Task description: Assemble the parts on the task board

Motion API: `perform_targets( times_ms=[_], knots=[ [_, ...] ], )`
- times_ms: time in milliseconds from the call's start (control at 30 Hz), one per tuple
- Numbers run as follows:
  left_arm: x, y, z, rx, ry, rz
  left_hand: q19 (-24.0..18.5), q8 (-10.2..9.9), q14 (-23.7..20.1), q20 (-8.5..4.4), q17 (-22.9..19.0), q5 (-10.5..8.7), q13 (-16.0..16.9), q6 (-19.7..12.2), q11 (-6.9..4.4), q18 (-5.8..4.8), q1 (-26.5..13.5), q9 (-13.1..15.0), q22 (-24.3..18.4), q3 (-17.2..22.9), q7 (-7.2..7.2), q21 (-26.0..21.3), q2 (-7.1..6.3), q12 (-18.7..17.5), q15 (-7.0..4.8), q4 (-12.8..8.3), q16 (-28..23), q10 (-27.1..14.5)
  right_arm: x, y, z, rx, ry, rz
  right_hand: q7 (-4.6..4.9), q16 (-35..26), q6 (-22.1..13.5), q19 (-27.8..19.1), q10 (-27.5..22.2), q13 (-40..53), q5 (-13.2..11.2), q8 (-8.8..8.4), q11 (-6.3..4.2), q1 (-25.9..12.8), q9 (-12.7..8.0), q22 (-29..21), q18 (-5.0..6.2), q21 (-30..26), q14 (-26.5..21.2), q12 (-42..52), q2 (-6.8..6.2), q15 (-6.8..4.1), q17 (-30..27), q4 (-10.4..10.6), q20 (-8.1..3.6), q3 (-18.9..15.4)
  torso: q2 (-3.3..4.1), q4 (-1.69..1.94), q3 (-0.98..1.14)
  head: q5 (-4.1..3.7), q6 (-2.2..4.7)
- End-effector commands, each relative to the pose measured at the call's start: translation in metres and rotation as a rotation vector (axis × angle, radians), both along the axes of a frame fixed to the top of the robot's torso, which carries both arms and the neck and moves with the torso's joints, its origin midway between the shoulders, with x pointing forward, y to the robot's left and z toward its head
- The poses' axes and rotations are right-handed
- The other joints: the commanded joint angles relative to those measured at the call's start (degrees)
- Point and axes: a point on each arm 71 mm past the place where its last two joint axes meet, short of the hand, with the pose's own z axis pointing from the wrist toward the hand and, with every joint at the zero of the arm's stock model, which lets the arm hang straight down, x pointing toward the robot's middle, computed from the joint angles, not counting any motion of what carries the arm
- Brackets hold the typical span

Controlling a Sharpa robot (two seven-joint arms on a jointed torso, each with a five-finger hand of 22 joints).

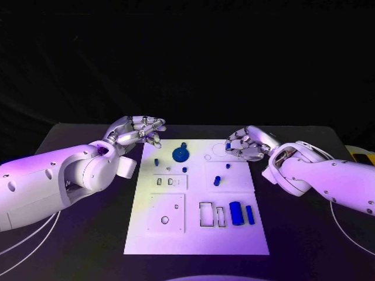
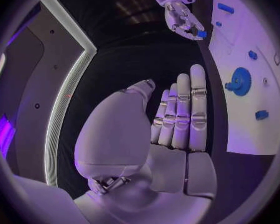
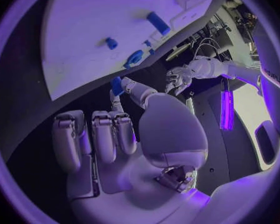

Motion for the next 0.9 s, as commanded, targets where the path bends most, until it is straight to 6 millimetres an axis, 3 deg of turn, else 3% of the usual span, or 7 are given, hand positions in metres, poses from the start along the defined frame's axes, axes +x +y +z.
perform_targets(
  times_ms=[33,367,533,900],
  knots=[
    [0.001,-0.002,0.0,-0.001,-0.005,-0.002,-0.41,-0.25,-0.5,0.19,0.11,-0.3,0.03,0.01,0.02,0.05,-0.69,-0.01,0.1,-0.13,0.4,0.3,0.08,-0.21,0.09,0.17,0.21,-0.28,-0.007,0.02,0.003,-0.029,0.027,-0.007,-1.01,0.24,0.51,6.0,6.08,15.09,0.02,1.26,-0.4,0.16,1.64,15.05,-0.39,0.25,5.98,0.28,0.57,-0.45,15.08,-0.09,-0.48,0.31,-0.34,0.02,-0.26,0.16,-0.09],
    [0.005,-0.005,-0.003,0.009,-0.002,0.012,-0.98,-0.05,-1.02,0.23,0.66,-0.31,0.46,0.65,-0.36,0.16,-0.95,0.14,0.46,-0.28,0.09,0.83,0.21,0.77,-0.07,0.16,0.59,1.33,-0.034,0.101,0.005,-0.1,0.018,0.129,-0.79,0.24,-0.07,6.0,6.08,15.09,0.07,1.08,-0.24,-0.06,1.67,15.05,-0.39,0.25,5.98,0.28,0.35,-0.36,15.08,-0.1,-0.48,0.34,-0.83,0.29,-0.57,0.57,-0.41],
    [0.006,-0.006,-0.003,0.013,-0.002,0.02,-1.11,-0.01,-1.12,0.22,0.78,-0.31,0.52,0.79,-0.41,0.17,-1.01,0.17,0.54,-0.31,0.04,0.96,0.22,0.91,-0.1,0.17,0.67,1.55,-0.042,0.122,-0.002,-0.132,0.02,0.16,-0.73,0.24,-0.15,6.0,6.08,15.09,-0.07,1.09,-0.18,-0.35,1.71,15.05,-0.39,0.25,5.98,0.28,0.1,-0.3,15.08,-0.01,-0.45,0.22,-0.86,0.34,-0.68,0.74,-0.5],
    [0.007,-0.006,-0.004,0.017,0.0,0.027,-1.19,0.03,-1.17,0.22,0.85,-0.3,0.56,0.9,-0.43,0.18,-1.06,0.2,0.59,-0.32,0.02,1.03,0.25,0.99,-0.12,0.19,0.73,1.67,-0.055,0.151,-0.019,-0.194,0.029,0.209,-0.74,0.24,-0.11,6.0,6.06,15.06,-0.3,1.19,-0.16,-0.97,1.83,15.05,-0.39,0.25,5.98,0.25,-0.29,-0.27,15.08,0.28,-0.41,-0.04,-0.68,0.35,-0.55,1.23,-0.75]
  ],
)
